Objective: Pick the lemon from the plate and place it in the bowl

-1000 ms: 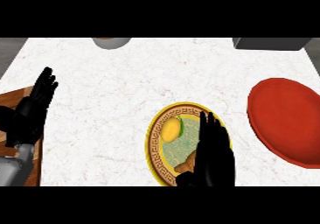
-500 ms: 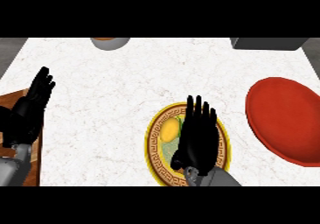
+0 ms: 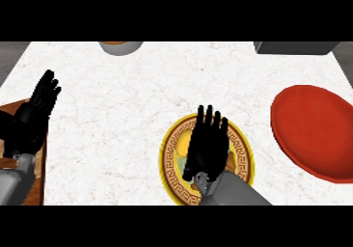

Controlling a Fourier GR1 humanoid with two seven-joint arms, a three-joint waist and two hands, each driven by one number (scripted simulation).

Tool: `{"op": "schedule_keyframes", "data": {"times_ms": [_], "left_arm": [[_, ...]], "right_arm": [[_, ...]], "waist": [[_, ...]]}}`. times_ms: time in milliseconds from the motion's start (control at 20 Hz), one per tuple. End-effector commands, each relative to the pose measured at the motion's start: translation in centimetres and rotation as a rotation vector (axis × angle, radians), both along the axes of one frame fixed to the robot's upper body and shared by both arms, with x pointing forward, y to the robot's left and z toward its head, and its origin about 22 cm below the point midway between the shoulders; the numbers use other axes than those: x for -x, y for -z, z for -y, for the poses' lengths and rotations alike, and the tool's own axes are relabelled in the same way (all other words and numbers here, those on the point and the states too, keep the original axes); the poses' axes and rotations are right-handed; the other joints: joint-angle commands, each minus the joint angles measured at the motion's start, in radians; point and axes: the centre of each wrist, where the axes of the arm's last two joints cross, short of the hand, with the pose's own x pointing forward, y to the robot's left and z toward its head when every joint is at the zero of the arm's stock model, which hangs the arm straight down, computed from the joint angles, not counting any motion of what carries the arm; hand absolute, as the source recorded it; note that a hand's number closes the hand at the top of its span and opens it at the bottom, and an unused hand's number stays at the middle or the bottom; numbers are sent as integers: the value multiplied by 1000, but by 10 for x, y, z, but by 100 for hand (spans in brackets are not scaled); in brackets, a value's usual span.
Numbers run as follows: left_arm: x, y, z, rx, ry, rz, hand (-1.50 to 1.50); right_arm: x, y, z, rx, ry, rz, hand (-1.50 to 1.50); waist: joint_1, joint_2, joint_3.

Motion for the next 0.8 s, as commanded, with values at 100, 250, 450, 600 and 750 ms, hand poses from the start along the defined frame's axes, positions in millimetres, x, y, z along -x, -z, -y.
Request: {"op": "schedule_keyframes", "data": {"times_ms": [100, 250, 450, 600, 750], "left_arm": [[10, 9, 7, 9, -1, -13, 0], [-7, 7, -1, 5, -16, 1, 0], [2, 15, 5, 6, -13, -12, 0], [5, 11, 8, -4, -5, 3, 0], [-1, 13, 5, -3, -4, -2, 0]], "right_arm": [[-9, 1, -11, -5, 210, -79, -150], [5, 21, -16, -20, 201, -69, -150], [-9, 30, -10, -10, 219, -53, -150], [-18, 24, -10, 8, 245, -68, -150], [-28, 33, -10, -30, 248, -89, -150]], "waist": [[2, -3, 1], [-9, 1, 0], [-9, 0, 1], [-6, -3, 1], [5, 3, 1]]}}
